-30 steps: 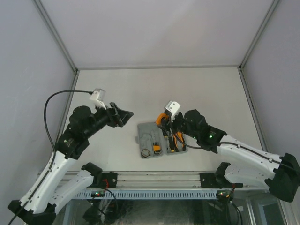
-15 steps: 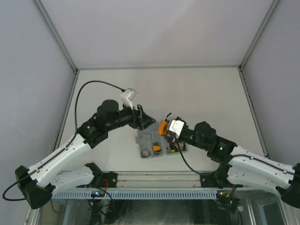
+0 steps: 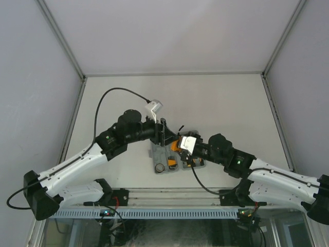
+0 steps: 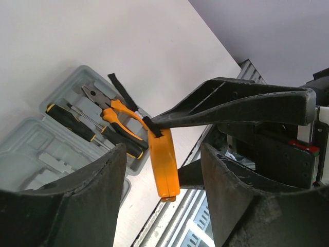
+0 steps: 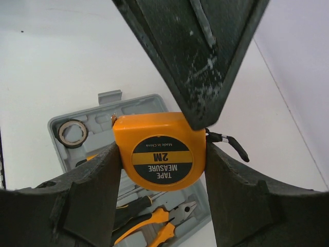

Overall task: Sort the tools into containers
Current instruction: Pick up the engineering item from the center of the board.

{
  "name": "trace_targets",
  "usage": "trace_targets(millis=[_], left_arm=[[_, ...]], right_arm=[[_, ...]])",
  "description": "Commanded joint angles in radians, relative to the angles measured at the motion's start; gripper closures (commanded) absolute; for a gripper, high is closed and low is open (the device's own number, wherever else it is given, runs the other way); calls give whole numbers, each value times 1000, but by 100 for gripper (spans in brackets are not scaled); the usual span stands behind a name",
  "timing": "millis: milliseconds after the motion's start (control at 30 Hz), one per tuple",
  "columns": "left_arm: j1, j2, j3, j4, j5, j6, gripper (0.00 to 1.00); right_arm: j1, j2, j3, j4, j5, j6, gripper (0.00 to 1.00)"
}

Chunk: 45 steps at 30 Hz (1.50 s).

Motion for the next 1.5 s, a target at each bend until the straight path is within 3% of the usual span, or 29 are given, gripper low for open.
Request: trace_targets(millis=[0, 367, 567, 700, 1067, 1300, 1367, 1467], left_arm=[[-17, 18, 54, 38, 31, 30, 38], [-18, 59, 58, -38, 3, 62, 52], [-18, 77, 77, -37, 29, 53, 83], [-18, 71, 79, -33, 23, 47, 99], [5, -63, -12, 51, -143, 13, 100], [13, -83, -22, 49, -175, 18, 100], [14, -89, -29, 51, -189, 8, 100], [15, -107, -42, 69, -216, -8, 100]], right_arm=[[17, 20, 71, 55, -22, -14, 83], [30, 29, 88, 78, -9, -16, 82], [36, 49, 112, 46, 9, -26, 78], [36, 35, 114, 31, 25, -4, 65], [39, -12, 113, -12, 157, 300, 30], [50, -26, 113, 0, 222, 381, 21], [50, -32, 120, 10, 258, 411, 11], [50, -38, 157, 11, 363, 530, 9]])
